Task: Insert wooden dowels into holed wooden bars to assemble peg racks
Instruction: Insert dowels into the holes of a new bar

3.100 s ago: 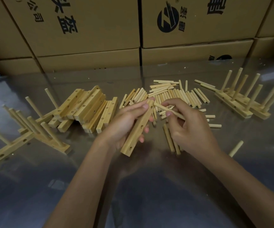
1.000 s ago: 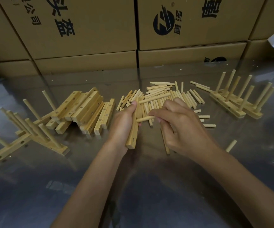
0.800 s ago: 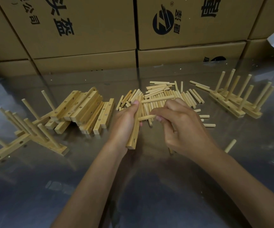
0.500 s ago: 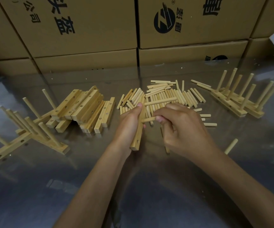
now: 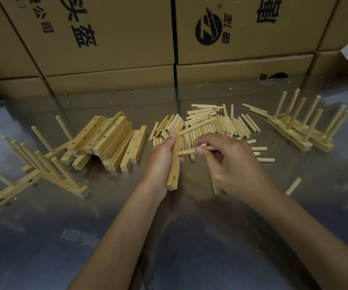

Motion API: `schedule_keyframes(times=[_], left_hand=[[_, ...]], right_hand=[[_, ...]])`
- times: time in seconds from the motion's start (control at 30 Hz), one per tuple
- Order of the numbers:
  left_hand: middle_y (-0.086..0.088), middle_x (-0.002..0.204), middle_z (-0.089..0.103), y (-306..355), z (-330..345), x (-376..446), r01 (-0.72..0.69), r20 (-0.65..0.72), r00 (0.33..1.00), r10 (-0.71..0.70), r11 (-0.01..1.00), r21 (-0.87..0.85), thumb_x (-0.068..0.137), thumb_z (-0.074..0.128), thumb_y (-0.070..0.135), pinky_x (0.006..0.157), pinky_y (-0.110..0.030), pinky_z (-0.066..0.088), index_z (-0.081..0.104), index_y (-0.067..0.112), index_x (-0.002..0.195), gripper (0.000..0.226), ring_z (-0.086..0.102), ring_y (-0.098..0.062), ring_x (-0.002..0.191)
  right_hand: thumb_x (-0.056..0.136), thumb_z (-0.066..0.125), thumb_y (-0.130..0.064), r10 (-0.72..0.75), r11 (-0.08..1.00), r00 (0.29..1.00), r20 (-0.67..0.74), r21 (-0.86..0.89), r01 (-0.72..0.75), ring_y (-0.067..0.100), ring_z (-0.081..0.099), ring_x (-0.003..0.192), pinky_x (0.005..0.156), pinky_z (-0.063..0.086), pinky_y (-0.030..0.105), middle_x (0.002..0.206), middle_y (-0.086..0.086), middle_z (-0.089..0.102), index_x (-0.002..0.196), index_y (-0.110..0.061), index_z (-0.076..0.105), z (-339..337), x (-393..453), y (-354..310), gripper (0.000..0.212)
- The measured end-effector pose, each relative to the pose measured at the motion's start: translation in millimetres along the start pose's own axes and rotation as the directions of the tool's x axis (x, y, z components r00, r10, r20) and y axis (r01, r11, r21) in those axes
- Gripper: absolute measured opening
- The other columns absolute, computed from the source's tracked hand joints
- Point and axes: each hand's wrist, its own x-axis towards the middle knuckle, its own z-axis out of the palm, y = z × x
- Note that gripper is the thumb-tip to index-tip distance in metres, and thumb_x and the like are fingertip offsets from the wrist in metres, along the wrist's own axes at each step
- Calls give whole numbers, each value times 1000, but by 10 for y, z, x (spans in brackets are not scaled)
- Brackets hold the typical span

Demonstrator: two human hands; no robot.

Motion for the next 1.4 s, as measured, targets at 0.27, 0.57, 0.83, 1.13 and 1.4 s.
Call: schedule_keyframes(times=[0.27,0.57,0.83,1.13,1.4], left_hand=[[4,57,61,54,-92,16,-7,-68,998,4,999,-43,99,55,49,61,-29,44,74,21,87,36,55,-12,53],[3,58,55,69,9,-99,84,106,992,-68,985,-152,102,50,43,44,-19,40,69,12,113,38,49,-7,44],[2,61,58,48,133,-144,66,67,996,-63,997,-40,99,51,51,53,-25,42,72,19,94,38,52,-10,50],[2,70,70,-31,217,-157,12,-5,1000,-13,995,-95,99,51,50,76,-33,50,74,16,103,41,65,-17,71],[7,58,67,-45,221,-171,-11,-41,999,6,993,-113,102,48,47,55,-22,47,70,19,86,39,64,-8,54]], right_hand=[[98,49,-29,31,962,972,233,-270,34,6,52,63,54,35,31,73,-13,60,101,-30,57,-95,3,70,9],[92,65,-8,228,751,974,9,635,-182,23,62,78,63,54,29,84,2,65,96,-10,63,-37,34,-113,4],[88,68,-1,293,689,956,21,688,-226,23,72,69,60,58,24,80,12,72,97,-2,65,29,20,-89,10],[90,66,-2,392,635,919,-45,736,-234,26,70,62,57,58,28,71,14,70,91,1,62,195,-51,-84,6],[92,63,0,369,640,924,-100,748,-175,24,67,61,56,56,26,69,14,67,86,-2,58,288,-92,-84,8]])
